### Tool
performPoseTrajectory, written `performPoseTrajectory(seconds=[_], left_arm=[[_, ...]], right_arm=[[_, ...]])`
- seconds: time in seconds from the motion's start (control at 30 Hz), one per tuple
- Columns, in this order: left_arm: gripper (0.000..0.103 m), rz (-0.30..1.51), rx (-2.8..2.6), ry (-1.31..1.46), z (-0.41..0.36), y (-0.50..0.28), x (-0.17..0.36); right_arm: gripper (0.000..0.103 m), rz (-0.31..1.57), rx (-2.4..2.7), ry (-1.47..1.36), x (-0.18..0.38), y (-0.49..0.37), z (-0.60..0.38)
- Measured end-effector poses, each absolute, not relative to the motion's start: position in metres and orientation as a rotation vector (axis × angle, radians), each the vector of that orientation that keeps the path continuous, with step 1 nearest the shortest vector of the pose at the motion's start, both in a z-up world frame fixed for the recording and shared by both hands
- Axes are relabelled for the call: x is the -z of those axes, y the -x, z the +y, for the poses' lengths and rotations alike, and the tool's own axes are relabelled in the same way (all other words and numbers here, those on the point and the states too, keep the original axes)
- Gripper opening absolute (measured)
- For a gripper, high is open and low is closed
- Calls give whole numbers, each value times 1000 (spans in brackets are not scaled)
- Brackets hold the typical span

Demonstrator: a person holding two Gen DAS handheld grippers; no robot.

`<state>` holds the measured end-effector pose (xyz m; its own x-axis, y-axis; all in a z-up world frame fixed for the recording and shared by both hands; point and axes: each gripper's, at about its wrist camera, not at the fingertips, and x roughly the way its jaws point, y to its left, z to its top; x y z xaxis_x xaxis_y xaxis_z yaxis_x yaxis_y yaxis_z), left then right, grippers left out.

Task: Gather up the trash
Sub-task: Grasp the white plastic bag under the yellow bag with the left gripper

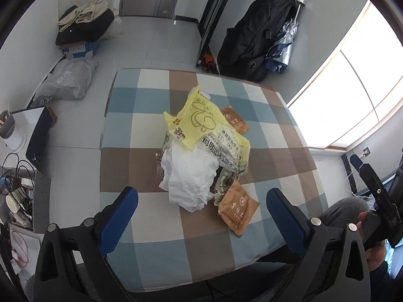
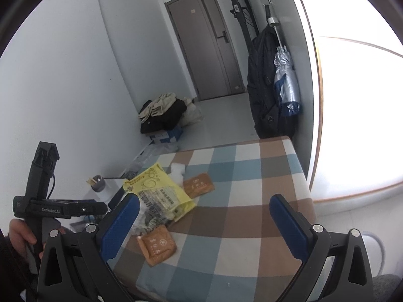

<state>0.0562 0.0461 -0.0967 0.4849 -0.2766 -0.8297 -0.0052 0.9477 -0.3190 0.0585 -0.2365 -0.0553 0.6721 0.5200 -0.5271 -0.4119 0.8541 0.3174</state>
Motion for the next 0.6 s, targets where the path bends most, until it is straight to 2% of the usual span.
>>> performPoseTrajectory(seconds=[0.1, 0.27, 0.33, 0.4, 0.47, 0.5, 0.6], left_arm=[[84, 1099, 182, 338, 51, -63, 107], [77, 1098, 190, 334, 49, -71, 112], [71, 1108, 187, 311, 47, -75, 116], [51, 1129, 186, 296, 45, -80, 123], [40, 1161, 172, 294, 45, -84, 130], [27, 1171, 161, 296, 47, -85, 132], [17, 1162, 161, 316, 51, -84, 132]], right_arm=[[103, 672, -515, -187, 62, -65, -238], [103, 702, -514, -192, 72, -72, -236], [103, 710, -514, -188, 75, -74, -235], [103, 717, -514, -187, 77, -76, -235], [103, 726, -514, -188, 78, -77, -235], [103, 729, -514, -188, 79, -78, -235], [103, 731, -512, -187, 79, -77, -236]])
